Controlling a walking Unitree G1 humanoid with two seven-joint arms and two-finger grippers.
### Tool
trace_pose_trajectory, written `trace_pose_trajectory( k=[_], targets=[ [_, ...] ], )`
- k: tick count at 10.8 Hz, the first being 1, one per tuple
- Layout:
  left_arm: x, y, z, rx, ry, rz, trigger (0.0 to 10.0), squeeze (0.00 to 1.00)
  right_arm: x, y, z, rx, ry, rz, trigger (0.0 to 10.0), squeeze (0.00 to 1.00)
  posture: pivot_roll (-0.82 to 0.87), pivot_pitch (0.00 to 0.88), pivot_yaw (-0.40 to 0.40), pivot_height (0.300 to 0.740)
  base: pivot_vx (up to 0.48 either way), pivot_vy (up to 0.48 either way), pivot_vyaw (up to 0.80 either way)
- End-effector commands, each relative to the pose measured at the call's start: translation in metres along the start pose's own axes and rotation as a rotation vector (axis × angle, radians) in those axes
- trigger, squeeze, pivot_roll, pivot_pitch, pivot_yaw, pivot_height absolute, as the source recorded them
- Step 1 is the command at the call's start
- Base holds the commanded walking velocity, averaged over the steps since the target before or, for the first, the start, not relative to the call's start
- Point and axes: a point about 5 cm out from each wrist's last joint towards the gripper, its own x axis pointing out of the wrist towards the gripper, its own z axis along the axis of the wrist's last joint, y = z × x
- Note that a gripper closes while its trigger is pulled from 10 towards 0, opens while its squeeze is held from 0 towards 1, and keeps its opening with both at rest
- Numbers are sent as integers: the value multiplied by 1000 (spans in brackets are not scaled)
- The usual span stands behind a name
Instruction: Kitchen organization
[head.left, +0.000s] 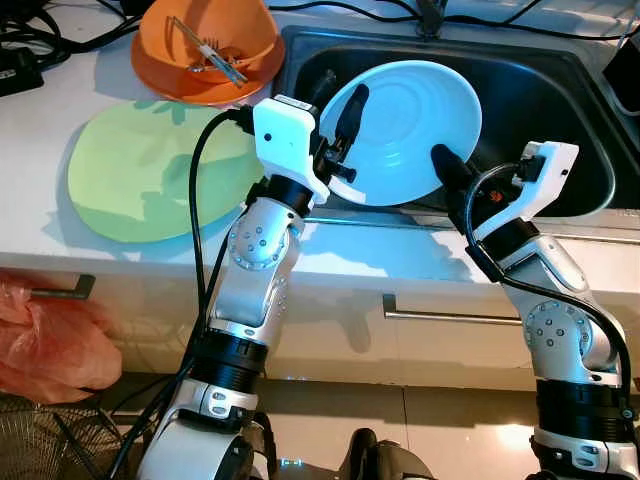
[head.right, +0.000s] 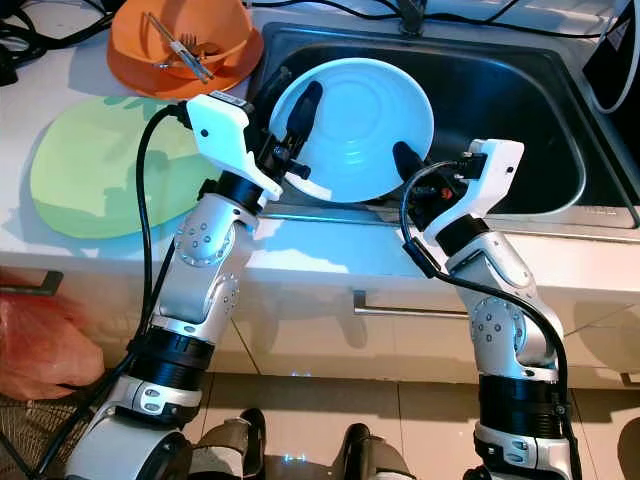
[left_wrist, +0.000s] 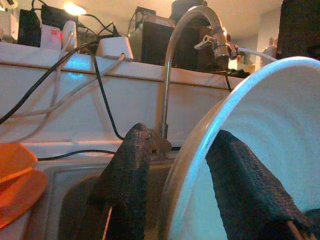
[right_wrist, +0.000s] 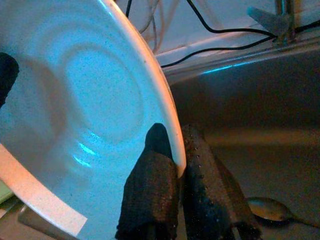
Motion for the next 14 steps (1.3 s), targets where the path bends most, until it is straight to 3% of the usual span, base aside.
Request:
trace_pose_trajectory(
  k=[1, 4, 7, 9, 10, 11, 14],
  targets=[
    [3, -8, 4, 15, -10, -39, 10000, 0, 3, -1, 6, -12, -32, -21, 0, 0, 171, 213, -55, 740, 0, 0, 0],
    [2, -11, 3, 46, -1, -65, 10000, 0, 9, -17, 16, -84, -106, -250, 0, 0, 176, 214, -57, 740, 0, 0, 0],
    [1, -12, 2, 54, 6, -73, 10000, 0, 10, -24, 18, -97, -145, -342, 0, 0, 175, 215, -56, 740, 0, 0, 0],
    [-1, -11, -3, 66, 33, -66, 10000, 0, 10, -29, 17, -196, -131, -393, 0, 0, 175, 215, -59, 740, 0, 0, 0],
    [-3, -10, -7, 75, 54, -66, 10000, 0, 9, -33, 15, -219, -117, -430, 7373, 0, 175, 215, -59, 740, 0, 0, 0],
    [-5, -9, -10, 86, 76, -60, 10000, 0, 8, -38, 12, -260, -102, -459, 10000, 0, 177, 215, -59, 740, 0, 0, 0],
    [-12, -8, -19, 93, 141, -47, 10000, 0, 9, -44, 9, -374, -79, -485, 10000, 0, 178, 212, -62, 740, 0, 0, 0]
  ],
)
